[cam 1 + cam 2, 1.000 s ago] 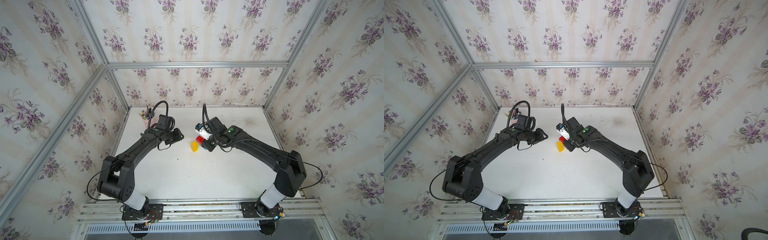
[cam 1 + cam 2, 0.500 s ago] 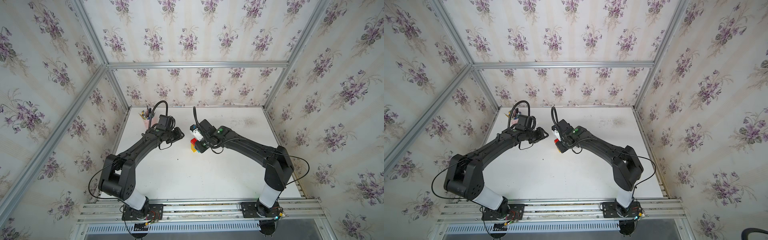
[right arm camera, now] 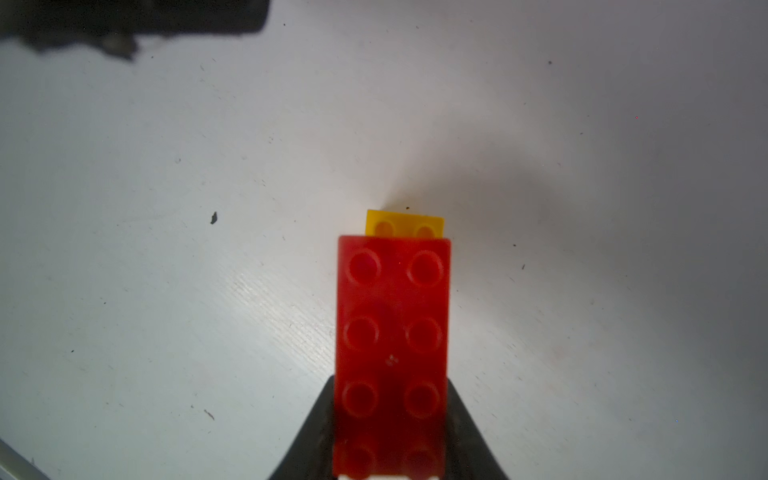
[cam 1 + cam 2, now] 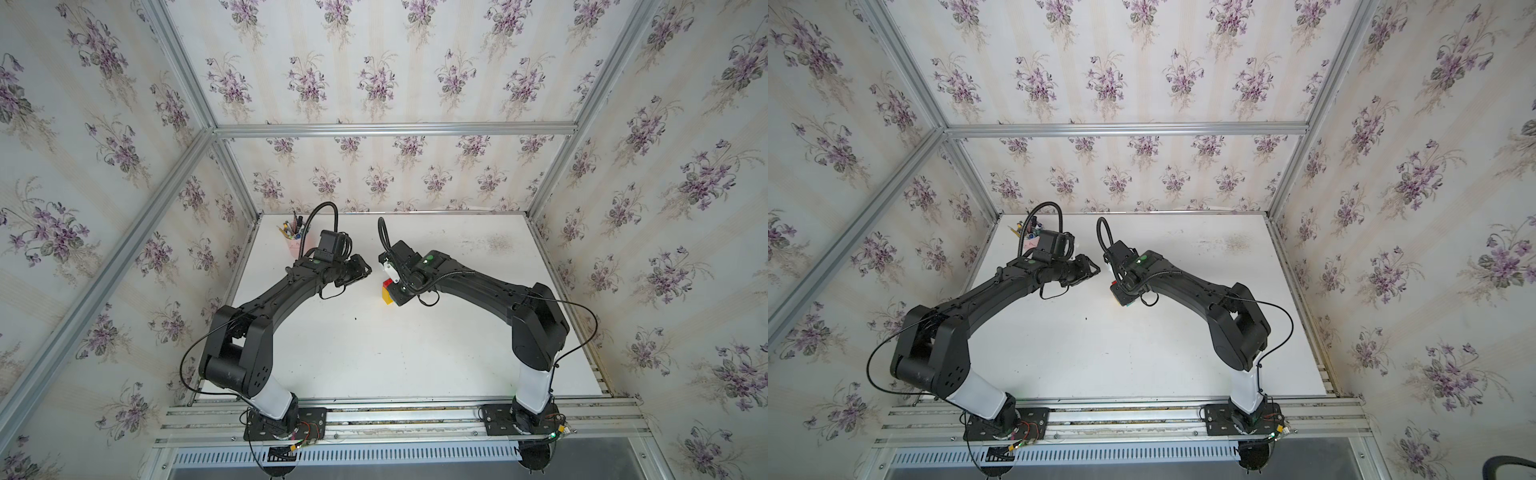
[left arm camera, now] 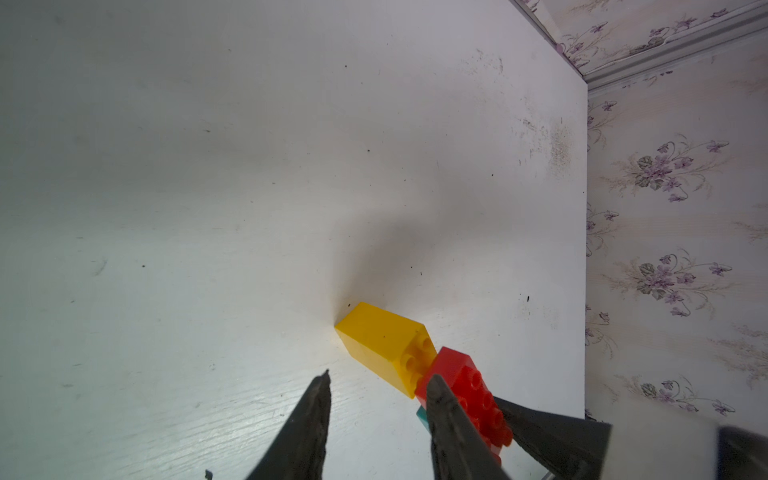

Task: Assemble the letter r with lego
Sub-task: Assemble the lego brick with the lego brick.

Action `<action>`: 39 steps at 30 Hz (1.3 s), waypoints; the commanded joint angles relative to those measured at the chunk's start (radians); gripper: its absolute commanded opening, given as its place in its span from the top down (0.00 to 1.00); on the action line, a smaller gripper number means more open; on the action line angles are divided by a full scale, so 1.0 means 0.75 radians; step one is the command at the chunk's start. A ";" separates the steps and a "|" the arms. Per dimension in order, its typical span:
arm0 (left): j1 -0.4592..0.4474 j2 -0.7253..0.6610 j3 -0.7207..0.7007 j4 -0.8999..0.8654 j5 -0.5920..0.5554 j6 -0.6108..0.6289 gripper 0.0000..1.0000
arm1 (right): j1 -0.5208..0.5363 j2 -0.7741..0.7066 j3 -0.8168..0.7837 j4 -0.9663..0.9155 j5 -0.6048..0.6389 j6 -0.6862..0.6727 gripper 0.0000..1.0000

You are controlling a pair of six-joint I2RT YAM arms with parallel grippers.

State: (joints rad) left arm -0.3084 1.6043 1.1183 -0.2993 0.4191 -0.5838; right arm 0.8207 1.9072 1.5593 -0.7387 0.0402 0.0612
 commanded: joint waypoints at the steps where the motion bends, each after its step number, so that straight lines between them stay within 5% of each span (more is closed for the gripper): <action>1: -0.010 -0.002 -0.009 0.059 0.022 0.006 0.59 | -0.002 0.021 0.021 -0.023 0.027 0.020 0.70; 39: -0.112 0.035 -0.027 0.096 0.051 0.033 0.65 | -0.004 0.072 0.034 -0.003 -0.015 0.109 0.70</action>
State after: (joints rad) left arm -0.3901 1.6287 1.1019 -0.2584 0.4492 -0.5713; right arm 0.8173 1.9518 1.5852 -0.7433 0.0326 0.1280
